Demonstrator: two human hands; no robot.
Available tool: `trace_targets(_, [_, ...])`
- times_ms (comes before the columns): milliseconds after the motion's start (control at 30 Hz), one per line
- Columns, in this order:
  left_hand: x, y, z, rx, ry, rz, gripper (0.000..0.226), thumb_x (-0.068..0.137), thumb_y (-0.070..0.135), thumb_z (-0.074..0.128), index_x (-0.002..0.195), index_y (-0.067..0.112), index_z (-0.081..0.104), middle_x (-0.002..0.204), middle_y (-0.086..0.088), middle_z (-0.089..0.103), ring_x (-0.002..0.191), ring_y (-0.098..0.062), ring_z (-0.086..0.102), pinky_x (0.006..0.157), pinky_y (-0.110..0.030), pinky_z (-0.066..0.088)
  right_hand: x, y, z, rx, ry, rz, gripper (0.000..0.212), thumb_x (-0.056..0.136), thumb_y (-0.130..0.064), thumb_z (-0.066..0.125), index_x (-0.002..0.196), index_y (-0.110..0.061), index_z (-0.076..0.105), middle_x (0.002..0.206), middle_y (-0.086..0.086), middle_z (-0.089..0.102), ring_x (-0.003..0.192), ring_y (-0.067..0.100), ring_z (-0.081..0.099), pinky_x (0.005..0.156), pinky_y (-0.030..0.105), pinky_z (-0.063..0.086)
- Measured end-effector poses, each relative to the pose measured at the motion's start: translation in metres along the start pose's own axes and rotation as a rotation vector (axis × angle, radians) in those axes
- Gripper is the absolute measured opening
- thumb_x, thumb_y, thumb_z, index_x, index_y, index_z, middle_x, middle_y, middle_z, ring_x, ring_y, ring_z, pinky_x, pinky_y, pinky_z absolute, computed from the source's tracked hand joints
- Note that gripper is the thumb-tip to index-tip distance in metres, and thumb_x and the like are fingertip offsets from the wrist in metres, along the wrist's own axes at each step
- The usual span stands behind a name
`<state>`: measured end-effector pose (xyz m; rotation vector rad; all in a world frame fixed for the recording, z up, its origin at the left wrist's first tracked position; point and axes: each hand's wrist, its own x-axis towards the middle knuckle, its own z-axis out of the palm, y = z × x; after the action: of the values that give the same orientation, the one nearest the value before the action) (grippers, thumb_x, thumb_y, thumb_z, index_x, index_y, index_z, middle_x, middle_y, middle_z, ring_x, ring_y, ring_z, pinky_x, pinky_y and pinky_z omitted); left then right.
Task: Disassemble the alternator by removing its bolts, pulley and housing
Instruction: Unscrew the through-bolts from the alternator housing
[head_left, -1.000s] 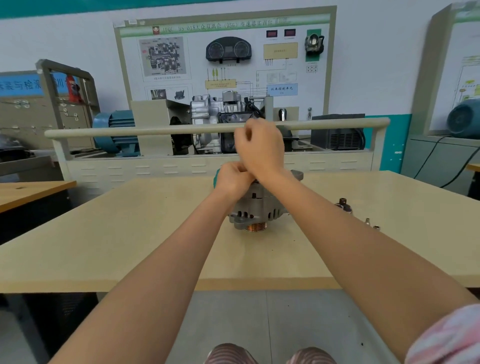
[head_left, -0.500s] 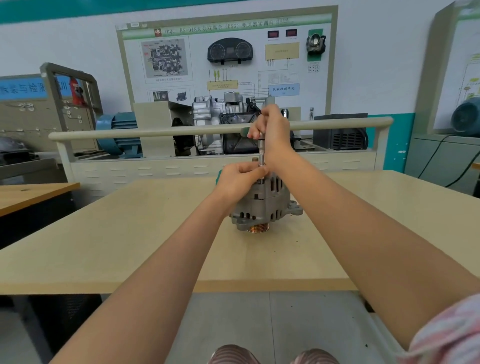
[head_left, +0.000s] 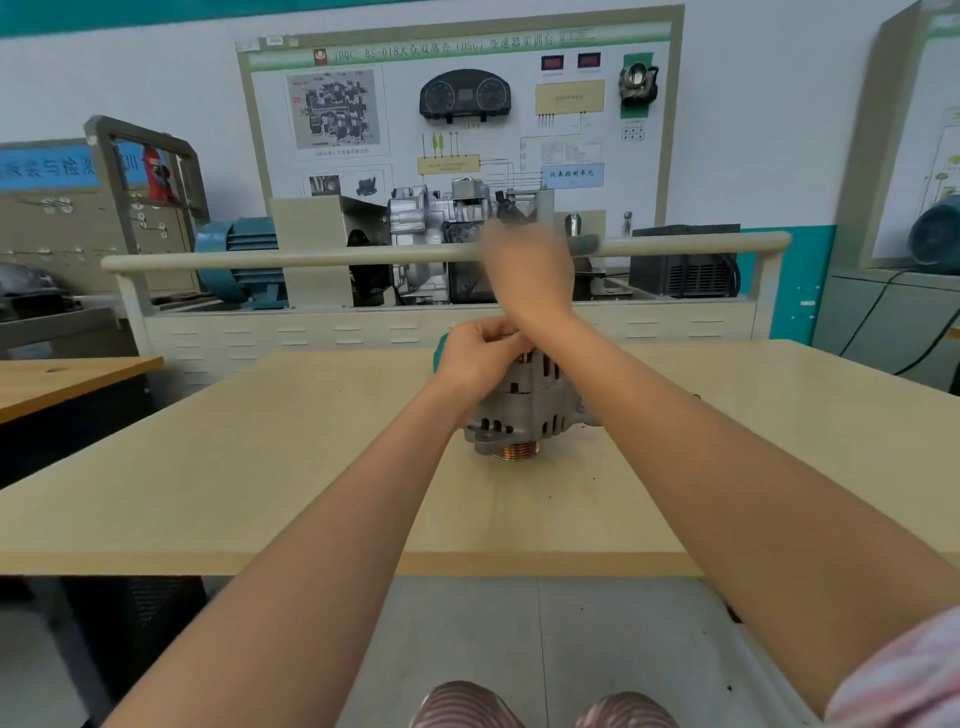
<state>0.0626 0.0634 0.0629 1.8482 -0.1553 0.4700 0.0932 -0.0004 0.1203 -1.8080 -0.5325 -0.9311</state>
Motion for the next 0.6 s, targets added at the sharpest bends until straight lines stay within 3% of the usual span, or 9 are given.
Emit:
trace_targets(133, [-0.001,0.000,-0.005,-0.014,-0.078,0.008,0.011,0.090,0.027,0.062,0.086,0.025,0.072,0.087,0.005,0.074,0.089,-0.013,0.067,0.081,-0.028,0.050,0.010,-0.002,-0.009,0.571,-0.069,0.282,0.047,0.091,-0.012,0.041,0.046,-0.015,0.031,0.037,-0.005,0.030,0.042,0.014,0.030,0.058,0.031,0.033])
trace_targets(233, [-0.001,-0.001,-0.004,-0.031,-0.078,0.016,0.013,0.089,0.027,0.063,0.087,0.021,0.074,0.088,0.003,0.075,0.089,-0.013,0.068,0.081,-0.027,0.051,0.009,0.000,-0.012,0.735,-0.017,0.338,0.049,0.093,-0.011,0.038,0.044,-0.016,0.031,0.034,-0.006,0.030,0.039,0.011,0.035,0.061,0.030,0.039])
trace_targets(300, [-0.002,0.000,-0.003,-0.041,-0.044,0.013,0.010,0.089,0.024,0.064,0.086,0.023,0.073,0.089,0.002,0.074,0.090,-0.015,0.068,0.083,-0.029,0.052,0.005,0.001,-0.010,0.589,0.027,0.267,0.050,0.094,-0.014,0.040,0.044,-0.014,0.033,0.037,-0.005,0.033,0.042,0.012,0.033,0.057,0.030,0.036])
trace_targets(367, [-0.002,0.000,-0.002,-0.016,0.000,0.000,0.013,0.089,0.016,0.063,0.081,0.022,0.071,0.083,0.001,0.071,0.088,-0.018,0.066,0.081,-0.031,0.051,-0.004,0.004,-0.004,0.163,0.030,0.054,0.048,0.094,-0.018,0.042,0.046,-0.016,0.036,0.044,-0.004,0.035,0.045,0.012,0.032,0.055,0.028,0.031])
trace_targets(467, [0.002,-0.002,-0.002,0.039,0.063,-0.058,0.024,0.089,0.003,0.053,0.069,0.016,0.056,0.073,-0.004,0.059,0.078,-0.021,0.053,0.068,-0.031,0.042,-0.017,0.004,0.007,-0.576,0.122,-0.187,0.033,0.090,-0.029,0.040,0.074,-0.010,0.061,0.076,0.005,0.057,0.077,0.023,0.050,0.079,0.035,0.035])
trace_targets(533, [0.004,-0.002,-0.002,0.058,0.057,-0.073,0.025,0.093,0.002,0.048,0.072,0.015,0.050,0.073,-0.003,0.053,0.072,-0.015,0.047,0.061,-0.024,0.037,-0.021,0.002,0.007,-0.716,0.133,-0.190,0.037,0.089,-0.033,0.037,0.098,-0.006,0.061,0.097,0.009,0.060,0.094,0.027,0.050,0.085,0.035,0.030])
trace_targets(600, [0.004,-0.003,-0.001,0.053,0.051,-0.064,0.024,0.093,0.004,0.049,0.072,0.016,0.050,0.073,-0.001,0.054,0.066,-0.010,0.046,0.057,-0.021,0.037,-0.022,0.005,0.003,-0.716,0.082,-0.229,0.038,0.089,-0.034,0.037,0.108,-0.006,0.054,0.109,0.010,0.056,0.100,0.026,0.048,0.089,0.033,0.029])
